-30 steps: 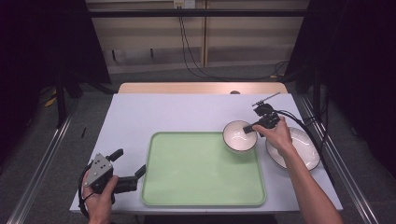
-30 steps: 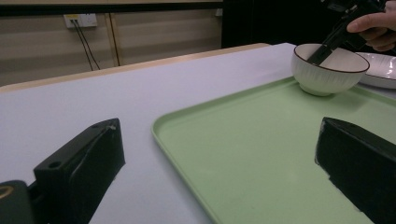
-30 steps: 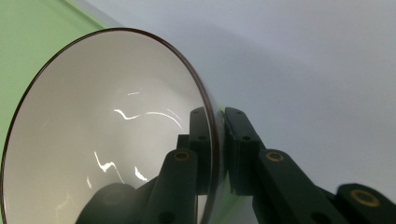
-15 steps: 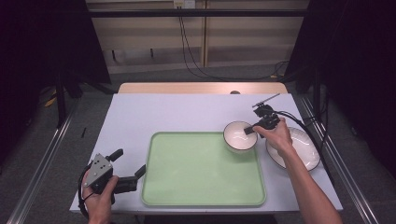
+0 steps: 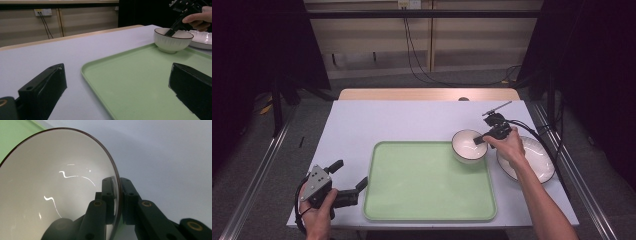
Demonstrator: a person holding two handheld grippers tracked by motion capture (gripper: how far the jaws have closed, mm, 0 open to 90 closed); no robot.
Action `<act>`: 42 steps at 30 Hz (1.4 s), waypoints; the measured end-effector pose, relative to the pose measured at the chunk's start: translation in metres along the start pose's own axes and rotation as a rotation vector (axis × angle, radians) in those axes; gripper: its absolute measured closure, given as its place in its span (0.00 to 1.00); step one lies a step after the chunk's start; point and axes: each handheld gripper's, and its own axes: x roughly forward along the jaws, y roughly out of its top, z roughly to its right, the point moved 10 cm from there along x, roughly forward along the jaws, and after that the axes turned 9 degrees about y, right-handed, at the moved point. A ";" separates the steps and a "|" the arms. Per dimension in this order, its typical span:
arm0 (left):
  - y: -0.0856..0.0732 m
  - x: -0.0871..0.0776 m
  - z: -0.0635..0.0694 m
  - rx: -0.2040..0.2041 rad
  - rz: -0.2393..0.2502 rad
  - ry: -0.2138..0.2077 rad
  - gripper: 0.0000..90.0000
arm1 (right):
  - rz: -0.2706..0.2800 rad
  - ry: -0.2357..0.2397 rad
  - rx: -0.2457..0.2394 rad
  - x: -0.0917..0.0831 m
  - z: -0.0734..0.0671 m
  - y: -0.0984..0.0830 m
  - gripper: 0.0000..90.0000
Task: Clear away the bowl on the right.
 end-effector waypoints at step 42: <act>0.000 0.000 -0.001 0.004 0.000 0.003 0.02 | 0.094 -0.053 -0.002 -0.002 0.007 0.012 0.06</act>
